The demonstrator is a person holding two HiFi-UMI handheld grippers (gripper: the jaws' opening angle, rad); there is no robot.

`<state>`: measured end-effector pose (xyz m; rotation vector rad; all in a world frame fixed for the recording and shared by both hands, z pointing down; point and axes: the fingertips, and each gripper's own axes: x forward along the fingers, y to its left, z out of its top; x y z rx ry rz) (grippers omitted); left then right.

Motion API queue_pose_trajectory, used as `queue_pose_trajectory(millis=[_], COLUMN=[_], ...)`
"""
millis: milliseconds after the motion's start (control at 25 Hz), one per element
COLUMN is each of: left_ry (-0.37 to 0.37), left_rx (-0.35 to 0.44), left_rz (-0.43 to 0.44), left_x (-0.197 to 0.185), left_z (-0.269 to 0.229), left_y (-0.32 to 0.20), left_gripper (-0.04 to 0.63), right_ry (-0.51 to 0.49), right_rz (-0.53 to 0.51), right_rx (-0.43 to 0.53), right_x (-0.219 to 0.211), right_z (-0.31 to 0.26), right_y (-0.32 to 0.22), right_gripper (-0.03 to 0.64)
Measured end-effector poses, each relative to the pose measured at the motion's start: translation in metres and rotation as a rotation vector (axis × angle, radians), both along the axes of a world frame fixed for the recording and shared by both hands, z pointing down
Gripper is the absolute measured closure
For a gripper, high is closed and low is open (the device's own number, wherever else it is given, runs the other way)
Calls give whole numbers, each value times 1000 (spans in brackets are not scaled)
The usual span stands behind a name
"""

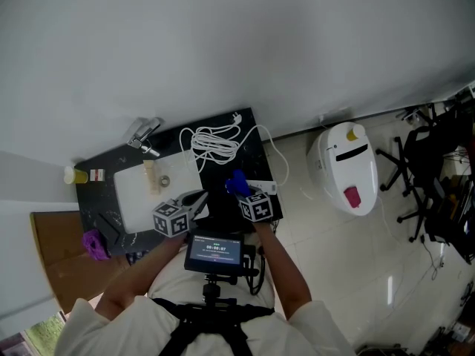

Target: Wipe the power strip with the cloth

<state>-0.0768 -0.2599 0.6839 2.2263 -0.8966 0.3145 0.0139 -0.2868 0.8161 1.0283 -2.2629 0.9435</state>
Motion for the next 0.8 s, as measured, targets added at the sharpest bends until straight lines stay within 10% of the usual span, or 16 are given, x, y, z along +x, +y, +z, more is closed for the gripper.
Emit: queue_pose_trajectory(millis=[800], left_ry=[9], left_rx=[1], left_rz=[-7], left_x=[-9], left_z=[0], left_y=[-2], left_gripper=[591], right_ry=[9], right_rz=[52], right_rx=[4], right_x=[33], right_z=[1], right_y=[3], right_gripper=[529])
